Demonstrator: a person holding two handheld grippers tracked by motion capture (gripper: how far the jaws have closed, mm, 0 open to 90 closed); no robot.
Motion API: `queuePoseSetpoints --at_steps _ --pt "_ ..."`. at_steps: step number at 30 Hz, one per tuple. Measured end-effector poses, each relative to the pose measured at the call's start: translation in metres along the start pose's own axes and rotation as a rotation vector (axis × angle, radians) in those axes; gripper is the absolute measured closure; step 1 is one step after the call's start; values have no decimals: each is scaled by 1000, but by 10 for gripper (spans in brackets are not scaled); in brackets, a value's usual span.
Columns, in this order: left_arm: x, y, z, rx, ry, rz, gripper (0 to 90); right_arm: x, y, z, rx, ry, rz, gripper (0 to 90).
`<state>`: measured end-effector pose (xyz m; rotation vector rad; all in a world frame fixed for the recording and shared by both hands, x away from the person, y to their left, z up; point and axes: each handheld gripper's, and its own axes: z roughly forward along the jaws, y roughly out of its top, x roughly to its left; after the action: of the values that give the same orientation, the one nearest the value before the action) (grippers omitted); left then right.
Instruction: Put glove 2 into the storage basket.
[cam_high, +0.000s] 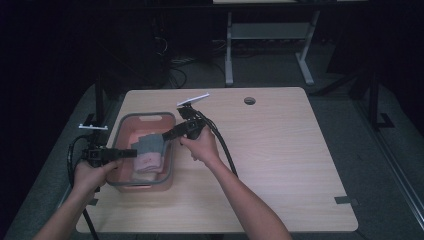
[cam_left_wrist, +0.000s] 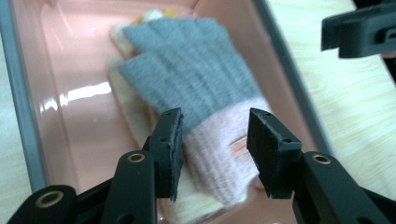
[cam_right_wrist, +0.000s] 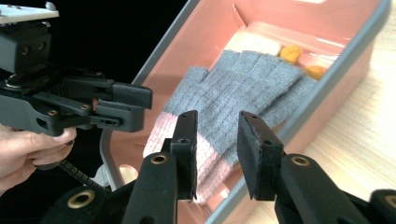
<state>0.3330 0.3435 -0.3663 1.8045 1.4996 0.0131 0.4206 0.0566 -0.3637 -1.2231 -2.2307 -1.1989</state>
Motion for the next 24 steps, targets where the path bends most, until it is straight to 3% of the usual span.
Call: queuePoseSetpoints --at_steps 2,15,24 --pt "-3 1 -1 -12 -10 -7 551 -2 -2 -5 -9 3 5 666" --pt "-28 16 1 -42 -52 50 531 -16 -10 -34 -53 10 26 622" --pt "-49 23 8 -37 -76 92 492 -27 -16 -54 -86 -2 47 615"
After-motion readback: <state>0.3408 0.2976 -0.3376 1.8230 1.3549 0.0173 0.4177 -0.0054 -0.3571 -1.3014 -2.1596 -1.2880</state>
